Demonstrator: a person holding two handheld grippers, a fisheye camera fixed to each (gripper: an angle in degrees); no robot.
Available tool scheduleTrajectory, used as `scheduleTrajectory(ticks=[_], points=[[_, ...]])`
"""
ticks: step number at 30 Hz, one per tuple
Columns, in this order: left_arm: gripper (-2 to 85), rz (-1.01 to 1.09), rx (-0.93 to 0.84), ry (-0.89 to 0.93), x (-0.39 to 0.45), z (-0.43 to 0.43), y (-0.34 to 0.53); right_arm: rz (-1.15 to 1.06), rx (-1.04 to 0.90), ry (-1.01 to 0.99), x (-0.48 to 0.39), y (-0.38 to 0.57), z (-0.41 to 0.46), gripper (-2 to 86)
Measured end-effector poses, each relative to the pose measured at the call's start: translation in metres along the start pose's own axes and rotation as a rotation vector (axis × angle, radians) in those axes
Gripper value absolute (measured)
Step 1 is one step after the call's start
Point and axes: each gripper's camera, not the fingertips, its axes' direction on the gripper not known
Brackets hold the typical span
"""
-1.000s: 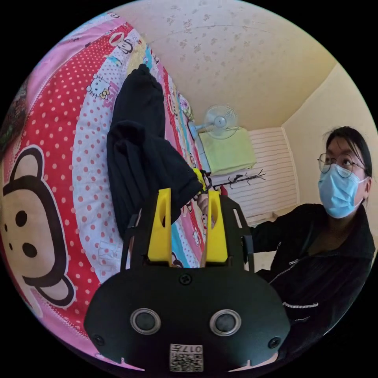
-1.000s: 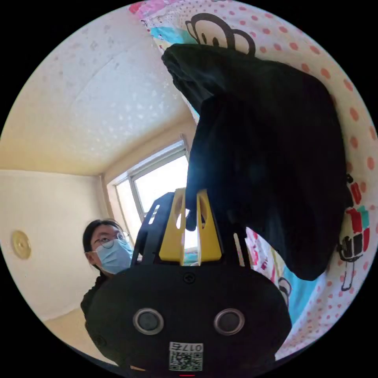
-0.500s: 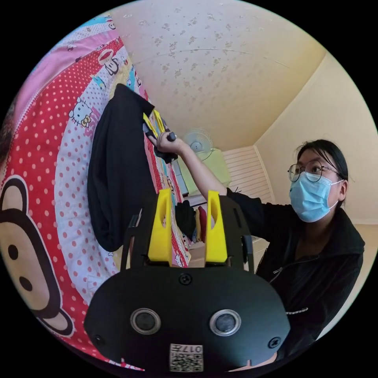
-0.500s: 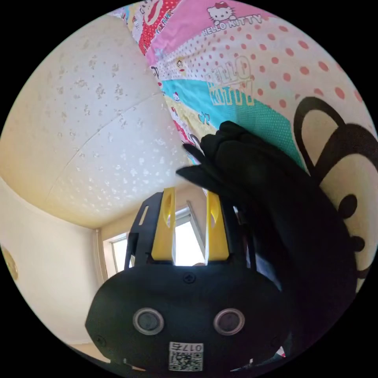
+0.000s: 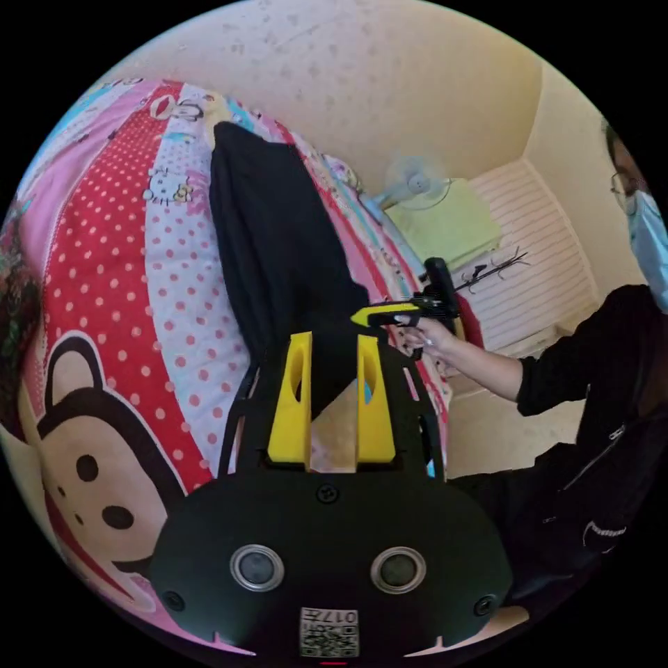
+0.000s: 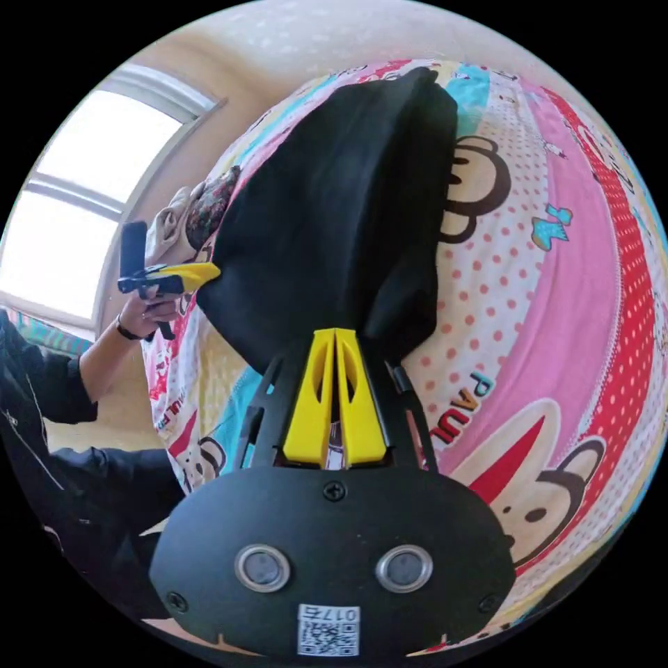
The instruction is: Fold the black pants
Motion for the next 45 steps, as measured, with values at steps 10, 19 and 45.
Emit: scheduleTrajectory(ticks=[10,19,45], points=[[13.3,-0.222,0.272,0.043,0.011,-0.042,0.057,0.665,0.41,-0.388,-0.014,0.127,-0.012,13.8],[10.6,-0.375,0.27,0.0,-0.01,-0.006,0.093,0.984,0.694,-0.743,-0.015,0.141,0.098,13.2],[11.4,-0.09,0.366,0.132,0.055,-0.009,0.04,0.917,0.794,-0.74,0.034,0.097,0.105,3.5]])
